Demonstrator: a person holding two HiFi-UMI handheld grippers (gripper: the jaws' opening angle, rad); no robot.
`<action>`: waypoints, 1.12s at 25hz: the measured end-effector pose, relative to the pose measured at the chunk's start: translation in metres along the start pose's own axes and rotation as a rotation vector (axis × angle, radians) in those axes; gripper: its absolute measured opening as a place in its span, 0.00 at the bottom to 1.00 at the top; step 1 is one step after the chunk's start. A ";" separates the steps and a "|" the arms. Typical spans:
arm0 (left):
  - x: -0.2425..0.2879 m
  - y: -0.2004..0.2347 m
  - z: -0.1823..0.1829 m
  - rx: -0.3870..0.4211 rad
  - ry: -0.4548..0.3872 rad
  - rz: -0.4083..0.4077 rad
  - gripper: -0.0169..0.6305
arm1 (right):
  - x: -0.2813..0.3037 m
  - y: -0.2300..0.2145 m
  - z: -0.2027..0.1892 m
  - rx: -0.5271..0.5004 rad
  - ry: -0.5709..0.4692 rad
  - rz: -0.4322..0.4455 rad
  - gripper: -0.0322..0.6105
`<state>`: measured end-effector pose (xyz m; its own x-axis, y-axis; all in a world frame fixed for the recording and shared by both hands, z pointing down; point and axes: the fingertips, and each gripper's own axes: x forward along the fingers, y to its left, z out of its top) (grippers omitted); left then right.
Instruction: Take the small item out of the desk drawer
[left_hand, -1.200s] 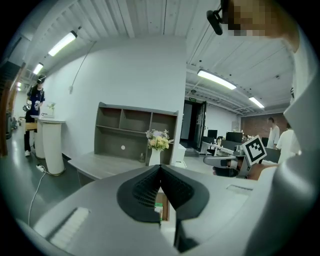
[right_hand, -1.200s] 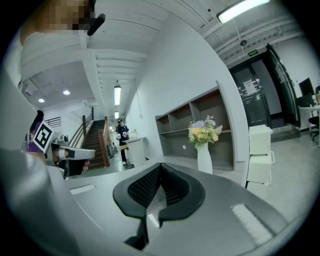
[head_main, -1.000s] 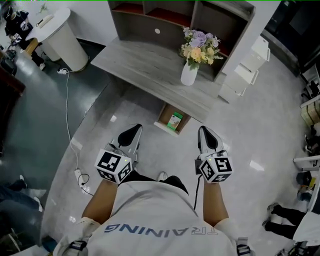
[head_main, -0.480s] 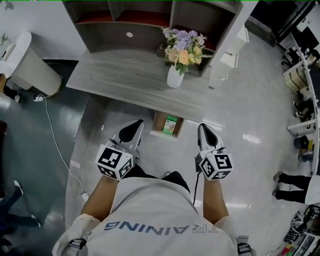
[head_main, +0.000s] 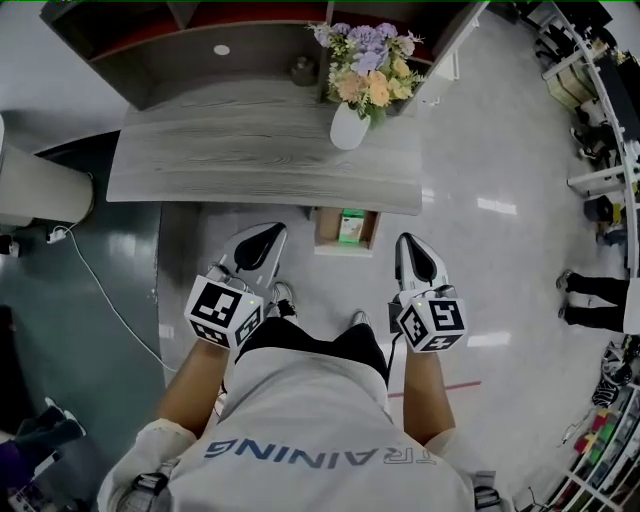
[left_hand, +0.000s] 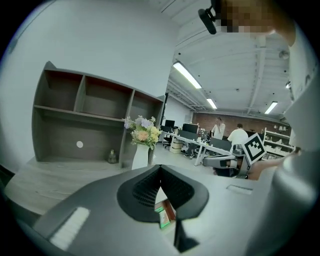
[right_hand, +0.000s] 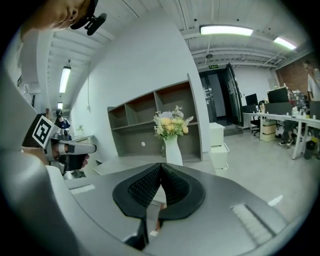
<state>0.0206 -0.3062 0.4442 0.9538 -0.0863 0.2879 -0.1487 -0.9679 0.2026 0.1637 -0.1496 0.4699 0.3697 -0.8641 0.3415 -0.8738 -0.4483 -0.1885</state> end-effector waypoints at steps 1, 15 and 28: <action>0.002 0.003 -0.003 -0.001 0.011 -0.013 0.02 | 0.001 0.001 -0.005 0.007 0.009 -0.014 0.07; 0.034 -0.027 -0.029 -0.031 0.069 0.013 0.02 | 0.014 -0.040 -0.059 0.042 0.119 -0.006 0.18; 0.038 -0.026 -0.048 -0.063 0.108 0.017 0.02 | 0.032 -0.037 -0.115 0.021 0.267 -0.022 0.82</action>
<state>0.0479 -0.2727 0.4948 0.9176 -0.0734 0.3906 -0.1841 -0.9495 0.2542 0.1712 -0.1348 0.5939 0.2898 -0.7644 0.5759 -0.8587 -0.4734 -0.1962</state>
